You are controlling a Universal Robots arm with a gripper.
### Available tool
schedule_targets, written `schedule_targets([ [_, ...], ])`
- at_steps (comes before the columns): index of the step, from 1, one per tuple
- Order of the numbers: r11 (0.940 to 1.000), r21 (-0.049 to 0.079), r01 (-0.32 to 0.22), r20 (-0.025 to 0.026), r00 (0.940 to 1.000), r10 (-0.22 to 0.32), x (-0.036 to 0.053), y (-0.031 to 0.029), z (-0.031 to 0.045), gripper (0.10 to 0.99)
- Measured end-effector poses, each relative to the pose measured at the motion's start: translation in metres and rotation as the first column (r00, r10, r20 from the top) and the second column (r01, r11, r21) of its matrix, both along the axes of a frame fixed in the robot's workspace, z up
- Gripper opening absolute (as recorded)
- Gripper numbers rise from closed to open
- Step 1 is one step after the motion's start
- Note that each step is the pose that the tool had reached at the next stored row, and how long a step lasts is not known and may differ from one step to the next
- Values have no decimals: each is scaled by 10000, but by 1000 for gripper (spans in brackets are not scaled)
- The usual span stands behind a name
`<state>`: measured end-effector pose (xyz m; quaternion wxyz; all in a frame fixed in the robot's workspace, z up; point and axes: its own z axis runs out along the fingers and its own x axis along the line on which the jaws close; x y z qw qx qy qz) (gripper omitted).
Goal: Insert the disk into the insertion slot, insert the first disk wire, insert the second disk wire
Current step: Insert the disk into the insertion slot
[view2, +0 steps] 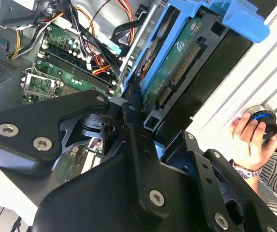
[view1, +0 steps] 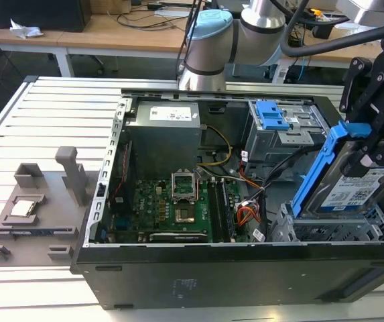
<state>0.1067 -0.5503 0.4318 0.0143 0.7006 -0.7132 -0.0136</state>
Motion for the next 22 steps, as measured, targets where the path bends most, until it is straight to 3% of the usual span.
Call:
schedule_targets([
  [7,10000,-3,0,58,10000,0,-63,-1,13,365],
  [11,10000,-4,2,59,10000,-2,-80,0,5,365],
  [15,10000,-5,0,57,10000,0,-82,0,-63,365],
  [22,10000,-6,0,57,10000,0,-83,0,-109,365],
])
